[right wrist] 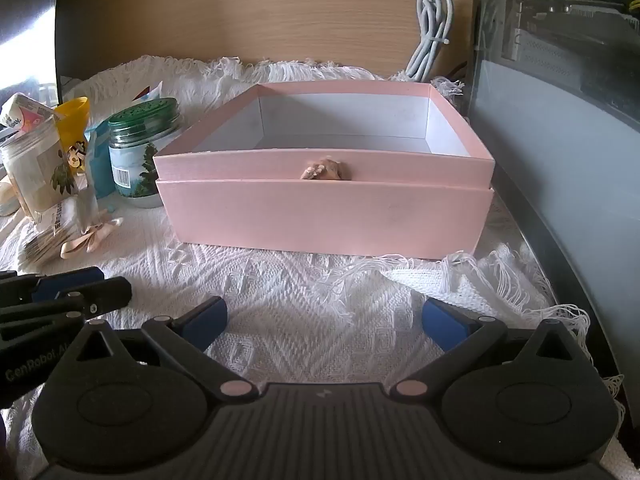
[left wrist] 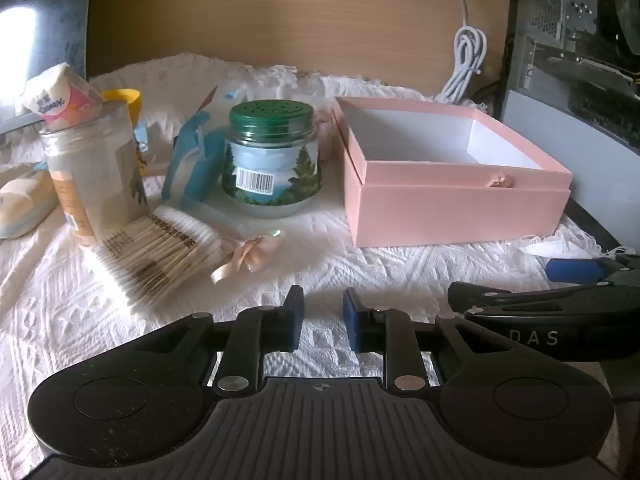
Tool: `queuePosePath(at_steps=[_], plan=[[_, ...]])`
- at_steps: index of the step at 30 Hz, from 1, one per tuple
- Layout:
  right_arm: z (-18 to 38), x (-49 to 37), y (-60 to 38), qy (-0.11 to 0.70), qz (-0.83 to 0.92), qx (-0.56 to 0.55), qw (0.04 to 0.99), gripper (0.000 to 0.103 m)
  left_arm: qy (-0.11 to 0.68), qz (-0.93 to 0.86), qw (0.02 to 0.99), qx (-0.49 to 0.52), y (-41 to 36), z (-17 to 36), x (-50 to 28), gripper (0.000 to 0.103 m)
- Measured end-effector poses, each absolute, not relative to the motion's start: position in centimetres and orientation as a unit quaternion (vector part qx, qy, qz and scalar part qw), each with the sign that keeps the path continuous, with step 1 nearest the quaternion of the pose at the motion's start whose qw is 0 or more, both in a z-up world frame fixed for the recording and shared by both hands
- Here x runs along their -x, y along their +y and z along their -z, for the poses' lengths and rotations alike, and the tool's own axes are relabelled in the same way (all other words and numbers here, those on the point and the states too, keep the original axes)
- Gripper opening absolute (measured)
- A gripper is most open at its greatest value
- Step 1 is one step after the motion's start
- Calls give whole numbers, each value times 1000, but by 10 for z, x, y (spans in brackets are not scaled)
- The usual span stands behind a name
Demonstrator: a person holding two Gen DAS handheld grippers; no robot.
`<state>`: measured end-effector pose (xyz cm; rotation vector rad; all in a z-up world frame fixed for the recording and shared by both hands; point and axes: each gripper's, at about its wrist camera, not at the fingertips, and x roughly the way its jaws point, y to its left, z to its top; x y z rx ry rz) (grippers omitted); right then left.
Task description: Organize soft objects
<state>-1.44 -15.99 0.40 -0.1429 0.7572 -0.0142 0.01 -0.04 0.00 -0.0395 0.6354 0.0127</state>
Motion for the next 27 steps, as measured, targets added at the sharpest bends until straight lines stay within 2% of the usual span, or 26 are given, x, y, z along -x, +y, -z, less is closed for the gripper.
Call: queuePosePath(at_steps=[27], plan=[[-4,15,-160,369,7,70,927,103,312,-5,950,20,-2,0,-1,26]])
